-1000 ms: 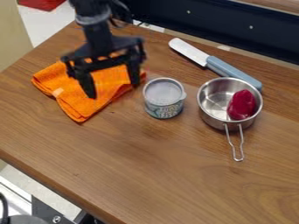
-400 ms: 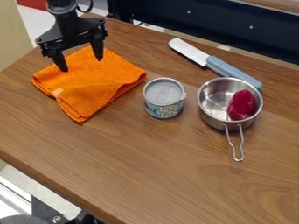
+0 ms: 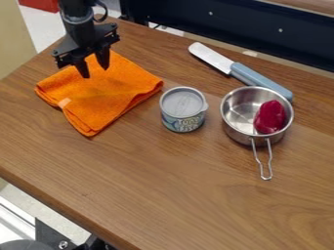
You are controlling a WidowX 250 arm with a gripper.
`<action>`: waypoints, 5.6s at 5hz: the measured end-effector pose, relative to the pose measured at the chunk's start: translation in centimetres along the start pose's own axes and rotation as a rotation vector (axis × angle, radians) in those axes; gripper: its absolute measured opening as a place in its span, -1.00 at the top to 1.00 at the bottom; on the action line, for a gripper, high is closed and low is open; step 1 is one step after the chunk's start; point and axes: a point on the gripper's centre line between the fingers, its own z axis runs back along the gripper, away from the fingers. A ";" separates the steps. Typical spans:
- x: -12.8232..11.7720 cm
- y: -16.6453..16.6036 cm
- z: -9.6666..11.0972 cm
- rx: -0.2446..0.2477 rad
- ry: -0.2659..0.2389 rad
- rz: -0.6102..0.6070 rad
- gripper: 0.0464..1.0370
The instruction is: Moved the orange towel to the lower part of the table
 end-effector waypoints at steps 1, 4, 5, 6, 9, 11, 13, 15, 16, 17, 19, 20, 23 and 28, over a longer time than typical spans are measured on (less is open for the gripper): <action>0.1 -0.2 -1.0 0.012 0.024 0.065 0.70; -2.3 1.9 -2.8 0.061 0.057 0.272 0.99; -3.3 3.5 -2.3 0.102 0.060 0.303 0.99; -3.9 4.8 -2.0 0.128 0.055 0.342 0.99; -7.9 9.0 0.3 0.186 0.037 0.397 0.99; -10.2 8.1 0.3 0.165 0.041 0.435 0.99; -12.5 6.1 0.8 0.128 0.034 0.497 0.99; -15.6 5.7 1.5 0.122 0.053 0.493 0.99; -16.7 5.1 1.6 0.118 0.049 0.498 0.99; -17.7 4.5 1.7 0.121 0.049 0.508 0.99; -21.4 3.2 2.5 0.103 0.079 0.495 0.99; -23.1 2.7 2.9 0.095 0.089 0.487 0.99; -25.6 1.7 4.1 0.106 0.120 0.492 0.99; -21.4 0.3 9.6 0.111 0.204 0.502 0.70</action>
